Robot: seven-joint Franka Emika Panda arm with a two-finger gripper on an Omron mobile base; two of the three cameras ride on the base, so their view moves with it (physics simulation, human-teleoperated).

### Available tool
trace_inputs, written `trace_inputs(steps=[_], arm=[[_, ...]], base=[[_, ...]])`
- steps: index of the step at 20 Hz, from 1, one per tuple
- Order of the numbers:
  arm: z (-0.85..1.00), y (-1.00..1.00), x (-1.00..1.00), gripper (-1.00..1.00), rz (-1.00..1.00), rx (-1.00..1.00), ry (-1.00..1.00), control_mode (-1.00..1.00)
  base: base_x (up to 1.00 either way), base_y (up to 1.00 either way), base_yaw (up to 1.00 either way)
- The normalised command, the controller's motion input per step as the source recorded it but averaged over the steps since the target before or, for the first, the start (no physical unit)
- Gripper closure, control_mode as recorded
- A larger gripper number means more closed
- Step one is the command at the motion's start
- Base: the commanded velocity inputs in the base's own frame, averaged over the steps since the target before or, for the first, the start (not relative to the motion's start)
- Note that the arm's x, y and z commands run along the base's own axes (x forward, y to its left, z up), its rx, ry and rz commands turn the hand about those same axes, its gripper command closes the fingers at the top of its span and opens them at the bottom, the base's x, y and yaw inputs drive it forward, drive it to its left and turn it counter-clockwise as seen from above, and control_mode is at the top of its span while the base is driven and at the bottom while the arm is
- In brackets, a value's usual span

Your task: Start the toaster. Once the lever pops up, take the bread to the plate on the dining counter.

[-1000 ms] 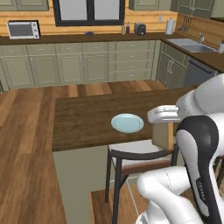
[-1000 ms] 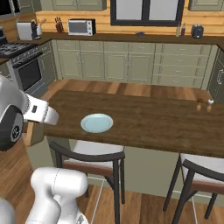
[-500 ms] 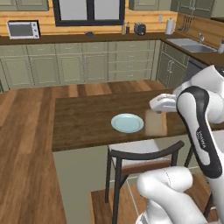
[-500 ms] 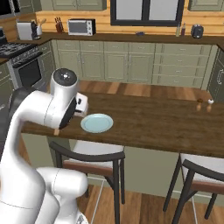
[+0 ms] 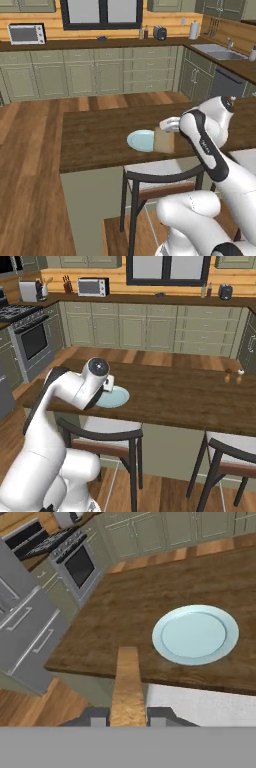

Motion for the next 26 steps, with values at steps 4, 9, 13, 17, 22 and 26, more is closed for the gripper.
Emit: trace_inputs(steps=[4, 9, 13, 17, 22, 26], arm=[[-0.49, -0.09, 1.00, 1.00, 0.04, 0.07, -0.07, -1.00], [-0.22, -0.11, 1.00, 1.00, 0.08, 0.13, -0.03, -1.00], [-0.32, -0.07, 1.00, 1.00, 0.12, 0.13, 0.07, -1.00], [-0.55, 0.00, 0.94, 1.00, 0.11, 0.06, 0.08, -1.00], [-0.48, -0.04, 0.79, 1.00, 0.07, 0.01, 0.00, -1.00], [-0.41, -0.15, 0.51, 1.00, 0.00, 0.00, 0.00, -1.00]], base=[[0.00, 0.00, 0.00], [0.00, 0.00, 0.00], [0.00, 0.00, 0.00], [0.00, 0.00, 0.00], [0.00, 0.00, 0.00], [0.00, 0.00, 0.00]])
